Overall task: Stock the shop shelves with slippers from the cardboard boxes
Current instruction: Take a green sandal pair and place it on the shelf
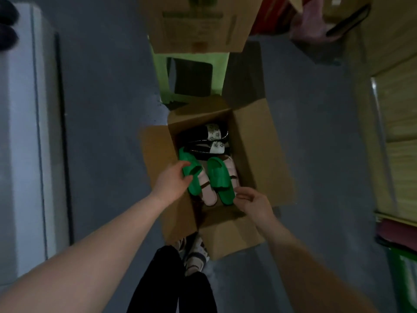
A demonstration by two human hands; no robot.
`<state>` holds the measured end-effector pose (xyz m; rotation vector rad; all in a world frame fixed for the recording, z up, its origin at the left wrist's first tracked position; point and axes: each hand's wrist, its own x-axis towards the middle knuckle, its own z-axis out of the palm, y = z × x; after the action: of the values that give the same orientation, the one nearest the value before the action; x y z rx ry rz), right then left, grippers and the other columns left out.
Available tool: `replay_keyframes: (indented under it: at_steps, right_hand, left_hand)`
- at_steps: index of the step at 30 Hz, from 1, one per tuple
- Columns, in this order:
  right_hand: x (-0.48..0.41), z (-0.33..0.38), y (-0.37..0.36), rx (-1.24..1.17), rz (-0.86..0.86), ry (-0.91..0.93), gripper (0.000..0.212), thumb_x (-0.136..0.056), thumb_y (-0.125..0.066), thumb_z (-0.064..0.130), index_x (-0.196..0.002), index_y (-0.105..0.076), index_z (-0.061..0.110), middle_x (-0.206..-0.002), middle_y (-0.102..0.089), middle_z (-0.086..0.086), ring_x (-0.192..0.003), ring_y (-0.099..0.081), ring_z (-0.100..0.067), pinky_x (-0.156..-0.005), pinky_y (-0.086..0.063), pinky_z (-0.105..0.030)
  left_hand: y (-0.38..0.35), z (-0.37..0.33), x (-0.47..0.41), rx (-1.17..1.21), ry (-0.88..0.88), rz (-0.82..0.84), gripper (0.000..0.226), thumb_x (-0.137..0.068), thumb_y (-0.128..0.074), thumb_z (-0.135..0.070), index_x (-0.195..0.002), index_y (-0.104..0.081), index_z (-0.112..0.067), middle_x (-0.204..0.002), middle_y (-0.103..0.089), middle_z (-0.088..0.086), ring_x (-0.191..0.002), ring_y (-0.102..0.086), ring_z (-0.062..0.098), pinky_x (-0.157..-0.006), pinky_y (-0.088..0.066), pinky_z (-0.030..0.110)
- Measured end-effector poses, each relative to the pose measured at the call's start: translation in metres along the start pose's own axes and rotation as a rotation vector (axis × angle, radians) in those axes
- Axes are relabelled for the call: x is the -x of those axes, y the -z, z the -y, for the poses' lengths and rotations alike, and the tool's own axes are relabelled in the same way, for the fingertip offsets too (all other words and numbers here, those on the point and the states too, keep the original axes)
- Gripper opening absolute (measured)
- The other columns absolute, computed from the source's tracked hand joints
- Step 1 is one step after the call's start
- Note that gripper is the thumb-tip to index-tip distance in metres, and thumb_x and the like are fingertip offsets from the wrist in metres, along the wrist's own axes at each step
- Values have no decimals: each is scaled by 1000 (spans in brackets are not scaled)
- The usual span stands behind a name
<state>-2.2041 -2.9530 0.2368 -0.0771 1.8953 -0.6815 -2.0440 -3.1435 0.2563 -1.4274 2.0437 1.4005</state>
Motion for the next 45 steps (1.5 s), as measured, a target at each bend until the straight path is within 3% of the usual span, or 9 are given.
replay_keyframes:
  at_steps: [4,10,17,22,28,32,36,41,45]
  right_hand:
    - [-62,-33,-18,-23,-43,-38,26,-85,-72,7,-106,-66,21,-112,-67,-5,-107,-63,-19,-100,-50,-38]
    - [-165,-68,-40,66,-111,-69,21,-76,-74,15,-91,-67,28,-78,-61,3,-82,-59,-20,-82,-52,-38]
    - [-265,-81,-60,325,-90,0,48,-88,-69,16,-133,-55,16,-112,-60,-5,-104,-59,-22,-84,-47,-29]
    - [-301,-92,-77,443,-122,88,54,-90,-67,23,-140,-47,14,-129,-57,-15,-117,-56,-32,-97,-48,-39]
    - [-318,-104,-97,422,-176,100,56,-92,-64,25,-141,-42,7,-130,-55,-19,-120,-53,-34,-95,-43,-36]
    - [-324,-106,-98,470,-141,57,56,-93,-64,29,-141,-42,10,-132,-53,-17,-121,-52,-32,-92,-42,-32]
    - [-312,-104,-95,564,-112,135,53,-87,-68,30,-132,-51,11,-117,-58,-19,-107,-57,-34,-82,-42,-31]
    - [-275,-101,-80,546,-225,179,29,-89,-63,24,-112,-60,8,-94,-63,-17,-88,-61,-33,-67,-37,-27]
    - [-229,-90,-60,506,-215,169,22,-92,-62,21,-110,-61,8,-100,-64,-15,-92,-61,-32,-70,-40,-28]
  left_hand:
    - [-34,32,-59,-116,39,62,50,-95,-58,-24,-143,-45,-20,-137,-50,11,-117,-55,27,-93,-42,28]
    - [-86,60,-141,-256,15,160,54,-96,-56,-22,-147,-38,-13,-150,-36,14,-133,-42,29,-109,-33,30]
    - [-142,91,-226,-449,-14,167,58,-96,-54,-29,-147,-35,-10,-153,-26,23,-143,-23,35,-117,-21,35]
    - [-155,119,-269,-807,-20,167,74,-91,-60,-38,-151,-23,-14,-157,-14,24,-146,-12,39,-120,-15,48]
    - [-160,138,-285,-1050,34,176,80,-94,-42,-55,-154,-10,-13,-158,-10,25,-147,-9,40,-118,-6,57]
    - [-161,138,-289,-1082,32,173,92,-83,-41,-76,-149,-21,-15,-153,-22,27,-143,-18,39,-119,-4,55]
    - [-156,128,-282,-1119,77,200,114,-63,-53,-87,-144,-25,-12,-143,-34,23,-135,-29,38,-117,-4,56]
    - [-155,108,-242,-1034,77,244,133,-56,-63,-85,-152,-10,-11,-148,-23,24,-136,-26,44,-116,-8,61]
    - [-142,84,-201,-869,85,270,138,-54,-73,-77,-153,-3,-12,-149,-18,22,-136,-23,48,-117,-15,58]
